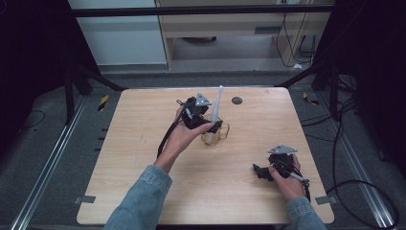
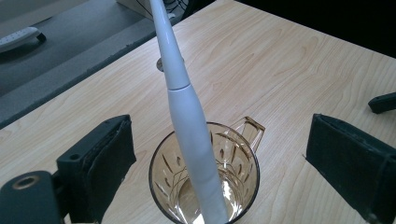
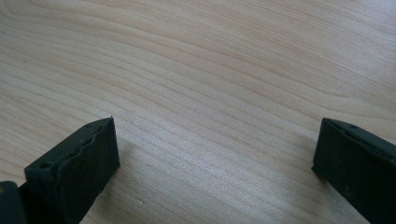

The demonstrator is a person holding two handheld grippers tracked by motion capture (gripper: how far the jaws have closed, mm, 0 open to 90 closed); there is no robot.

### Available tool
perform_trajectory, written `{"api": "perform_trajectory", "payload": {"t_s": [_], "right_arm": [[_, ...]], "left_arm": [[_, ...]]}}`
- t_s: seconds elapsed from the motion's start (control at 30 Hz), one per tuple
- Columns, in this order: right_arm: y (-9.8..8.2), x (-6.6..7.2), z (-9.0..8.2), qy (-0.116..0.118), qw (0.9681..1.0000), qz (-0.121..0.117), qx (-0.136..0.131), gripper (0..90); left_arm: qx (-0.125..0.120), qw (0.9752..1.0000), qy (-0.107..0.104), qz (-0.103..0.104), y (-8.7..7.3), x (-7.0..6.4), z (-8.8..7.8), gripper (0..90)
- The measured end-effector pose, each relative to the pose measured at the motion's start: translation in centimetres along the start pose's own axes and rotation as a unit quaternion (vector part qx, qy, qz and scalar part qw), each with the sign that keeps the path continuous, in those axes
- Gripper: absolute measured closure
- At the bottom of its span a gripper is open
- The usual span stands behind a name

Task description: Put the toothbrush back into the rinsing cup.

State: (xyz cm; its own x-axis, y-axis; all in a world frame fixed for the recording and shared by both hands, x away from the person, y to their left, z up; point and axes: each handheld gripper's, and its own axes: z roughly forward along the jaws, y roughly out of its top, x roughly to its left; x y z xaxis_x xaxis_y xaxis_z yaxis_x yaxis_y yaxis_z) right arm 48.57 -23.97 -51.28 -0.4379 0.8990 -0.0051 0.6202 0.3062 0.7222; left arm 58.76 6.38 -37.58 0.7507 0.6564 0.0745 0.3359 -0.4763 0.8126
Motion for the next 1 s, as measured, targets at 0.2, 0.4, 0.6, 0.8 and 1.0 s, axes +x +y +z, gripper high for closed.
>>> {"api": "perform_trajectory", "payload": {"t_s": [0.2, 0.4, 0.6, 0.8, 1.0], "right_arm": [[0.0, 0.0, 0.0, 0.0, 1.0, 0.0, 0.0, 0.3], [0.0, 0.0, 0.0, 0.0, 1.0, -0.001, 0.0, 0.3], [0.0, 0.0, 0.0, 0.0, 1.0, 0.0, 0.0, 0.3], [0.0, 0.0, 0.0, 0.0, 1.0, 0.0, 0.0, 0.4], [0.0, 0.0, 0.0, 0.0, 1.0, 0.0, 0.0, 0.3]], "left_arm": [[0.005, 1.0, 0.003, -0.002, -0.3, 0.1, -0.1, 6.0], [0.003, 1.0, 0.001, -0.001, -0.8, 0.2, -0.7, 5.4], [0.009, 0.9999, 0.007, -0.001, -1.2, 0.4, -1.5, 5.0], [0.006, 0.9999, 0.014, 0.0, -1.8, 0.8, -2.4, 5.0], [0.004, 0.9999, 0.016, 0.001, -2.5, 1.0, -3.2, 5.0]]}}
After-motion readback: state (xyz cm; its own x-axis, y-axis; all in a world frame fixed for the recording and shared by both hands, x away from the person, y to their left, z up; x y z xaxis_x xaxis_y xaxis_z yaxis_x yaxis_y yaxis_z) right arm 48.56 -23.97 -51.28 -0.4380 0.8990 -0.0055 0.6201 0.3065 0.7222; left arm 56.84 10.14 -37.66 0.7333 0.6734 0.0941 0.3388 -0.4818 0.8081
